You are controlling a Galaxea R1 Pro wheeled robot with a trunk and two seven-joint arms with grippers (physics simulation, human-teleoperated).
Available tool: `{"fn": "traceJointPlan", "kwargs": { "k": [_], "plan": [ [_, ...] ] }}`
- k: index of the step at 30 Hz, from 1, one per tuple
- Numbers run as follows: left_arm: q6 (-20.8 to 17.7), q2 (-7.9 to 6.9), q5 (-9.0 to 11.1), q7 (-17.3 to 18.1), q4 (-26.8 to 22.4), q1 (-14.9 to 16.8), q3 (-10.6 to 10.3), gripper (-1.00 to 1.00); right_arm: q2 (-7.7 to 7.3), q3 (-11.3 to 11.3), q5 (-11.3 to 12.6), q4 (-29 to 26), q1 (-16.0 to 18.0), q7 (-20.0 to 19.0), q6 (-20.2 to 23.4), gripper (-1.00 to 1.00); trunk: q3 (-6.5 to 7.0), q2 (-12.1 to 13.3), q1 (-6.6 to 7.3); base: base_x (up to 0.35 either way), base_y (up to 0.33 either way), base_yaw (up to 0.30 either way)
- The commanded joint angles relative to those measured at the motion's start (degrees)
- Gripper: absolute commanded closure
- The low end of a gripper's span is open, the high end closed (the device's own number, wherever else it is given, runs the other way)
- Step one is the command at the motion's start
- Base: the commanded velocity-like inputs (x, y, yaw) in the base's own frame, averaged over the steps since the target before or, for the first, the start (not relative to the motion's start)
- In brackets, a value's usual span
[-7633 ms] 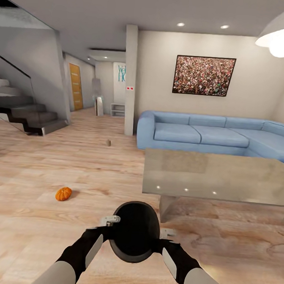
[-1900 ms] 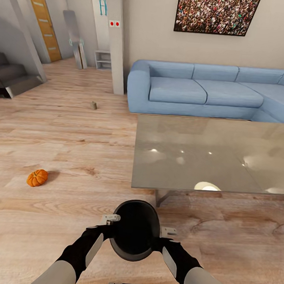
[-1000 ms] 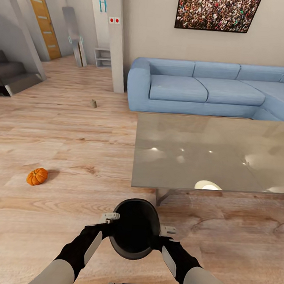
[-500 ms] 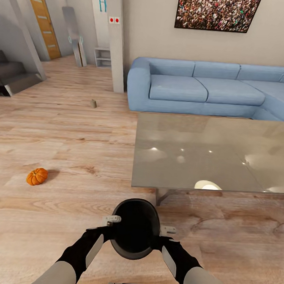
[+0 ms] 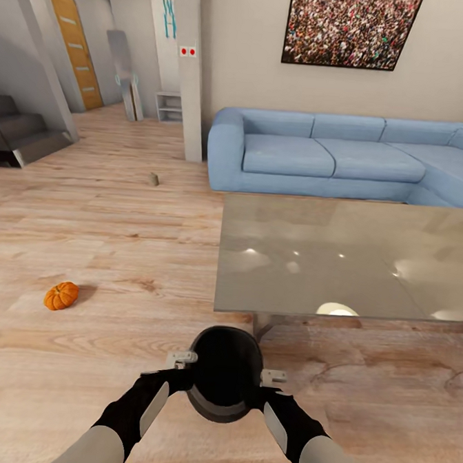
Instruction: Place each of the two pumpkins and all three candles from the living room inside a cabinet in the living room (use any cabinet), then make sure every cabinet is closed, and position the cauldron so it is next to a table in the living room.
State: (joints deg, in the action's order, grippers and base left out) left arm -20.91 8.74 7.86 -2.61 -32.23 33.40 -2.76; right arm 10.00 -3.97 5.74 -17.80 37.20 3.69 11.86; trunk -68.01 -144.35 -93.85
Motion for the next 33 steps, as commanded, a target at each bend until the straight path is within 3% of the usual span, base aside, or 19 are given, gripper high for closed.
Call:
{"fn": "traceJointPlan", "kwargs": {
  "k": [1, 33],
  "plan": [
    [-0.32, -0.04, 0.58, -0.28, -0.11, 0.0, -0.23, -1.0, 0.0, -0.43, 0.61, -0.04, -0.02, 0.44, 0.27, -1.0, 0.18, 0.0, 0.03, 0.0, 0.0, 0.0],
    [-0.36, -0.04, 0.58, -0.2, -0.11, 0.0, -0.23, -1.0, 0.0, -0.43, 0.61, -0.04, -0.02, 0.37, 0.25, -1.0, 7.26, 0.43, 0.86, 0.0, 0.0, 0.0]
  ]
}}
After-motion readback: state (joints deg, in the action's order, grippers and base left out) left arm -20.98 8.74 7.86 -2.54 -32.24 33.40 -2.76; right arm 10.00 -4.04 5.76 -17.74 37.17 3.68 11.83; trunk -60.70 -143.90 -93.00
